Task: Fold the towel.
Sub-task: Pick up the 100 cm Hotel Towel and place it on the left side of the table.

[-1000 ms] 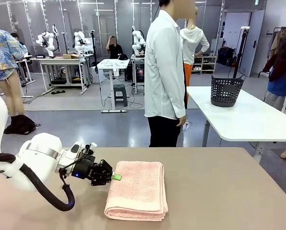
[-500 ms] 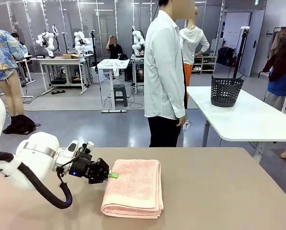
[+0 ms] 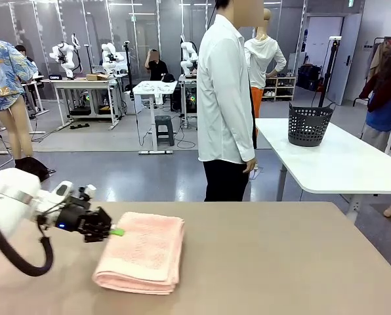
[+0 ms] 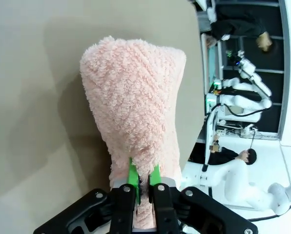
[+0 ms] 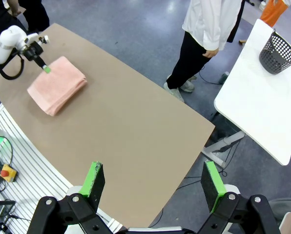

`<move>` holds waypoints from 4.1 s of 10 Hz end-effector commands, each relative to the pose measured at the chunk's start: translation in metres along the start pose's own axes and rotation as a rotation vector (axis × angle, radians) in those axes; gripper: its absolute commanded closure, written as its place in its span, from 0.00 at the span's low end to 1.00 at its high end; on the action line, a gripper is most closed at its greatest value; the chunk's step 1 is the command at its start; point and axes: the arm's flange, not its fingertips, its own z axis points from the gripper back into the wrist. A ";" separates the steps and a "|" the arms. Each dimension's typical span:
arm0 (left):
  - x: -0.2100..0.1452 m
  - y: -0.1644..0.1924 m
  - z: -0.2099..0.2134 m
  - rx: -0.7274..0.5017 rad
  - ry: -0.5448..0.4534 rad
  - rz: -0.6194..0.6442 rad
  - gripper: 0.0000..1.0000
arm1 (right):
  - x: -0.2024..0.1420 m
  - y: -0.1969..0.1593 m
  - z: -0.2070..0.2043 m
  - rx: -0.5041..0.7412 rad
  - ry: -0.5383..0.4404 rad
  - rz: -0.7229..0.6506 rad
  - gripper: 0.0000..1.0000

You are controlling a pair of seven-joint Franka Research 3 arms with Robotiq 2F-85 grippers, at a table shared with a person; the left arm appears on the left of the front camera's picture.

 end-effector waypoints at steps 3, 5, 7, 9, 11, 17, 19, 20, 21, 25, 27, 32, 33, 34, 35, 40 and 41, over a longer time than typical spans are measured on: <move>-0.021 0.047 0.110 0.055 0.029 0.022 0.99 | 0.001 0.001 0.000 0.000 0.008 -0.013 0.00; -0.041 0.079 0.168 0.120 -0.027 0.028 0.99 | 0.001 0.001 0.000 0.000 0.008 -0.013 0.00; -0.050 0.096 0.204 0.155 -0.074 0.039 0.99 | 0.001 0.001 0.000 0.000 0.008 -0.013 0.00; -0.050 0.095 0.211 0.150 -0.082 0.008 0.99 | 0.001 0.001 0.000 0.000 0.008 -0.013 0.00; -0.049 0.088 0.208 0.162 -0.103 -0.015 0.58 | 0.001 0.001 0.000 0.000 0.008 -0.013 0.00; -0.058 0.052 0.214 0.287 -0.207 -0.010 0.00 | 0.001 0.001 0.000 0.000 0.008 -0.013 0.00; -0.065 0.025 0.216 0.345 -0.226 -0.042 0.00 | 0.001 0.001 0.000 0.000 0.008 -0.013 0.00; -0.069 0.011 0.210 0.365 -0.231 -0.065 0.00 | 0.001 0.001 0.000 0.000 0.008 -0.013 0.00; -0.072 0.002 0.204 0.385 -0.237 -0.076 0.00 | 0.001 0.001 0.000 0.000 0.008 -0.013 0.00; -0.062 0.013 0.219 0.341 -0.229 -0.082 0.00 | 0.001 0.001 0.000 0.000 0.008 -0.013 0.00; -0.062 0.013 0.219 0.341 -0.229 -0.082 0.00 | 0.001 0.001 0.000 0.000 0.008 -0.013 0.00; -0.062 0.013 0.219 0.341 -0.229 -0.082 0.00 | 0.001 0.001 0.000 0.000 0.008 -0.013 0.00; -0.062 0.013 0.219 0.341 -0.229 -0.082 0.00 | 0.001 0.001 0.000 0.000 0.008 -0.013 0.00; -0.062 0.013 0.219 0.341 -0.229 -0.082 0.00 | 0.001 0.001 0.000 0.000 0.008 -0.013 0.00; -0.062 0.013 0.219 0.341 -0.229 -0.082 0.00 | 0.001 0.001 0.000 0.000 0.008 -0.013 0.00; -0.062 0.013 0.219 0.341 -0.229 -0.082 0.00 | 0.001 0.001 0.000 0.000 0.008 -0.013 0.00; -0.062 0.013 0.219 0.341 -0.229 -0.082 0.00 | 0.001 0.001 0.000 0.000 0.008 -0.013 0.00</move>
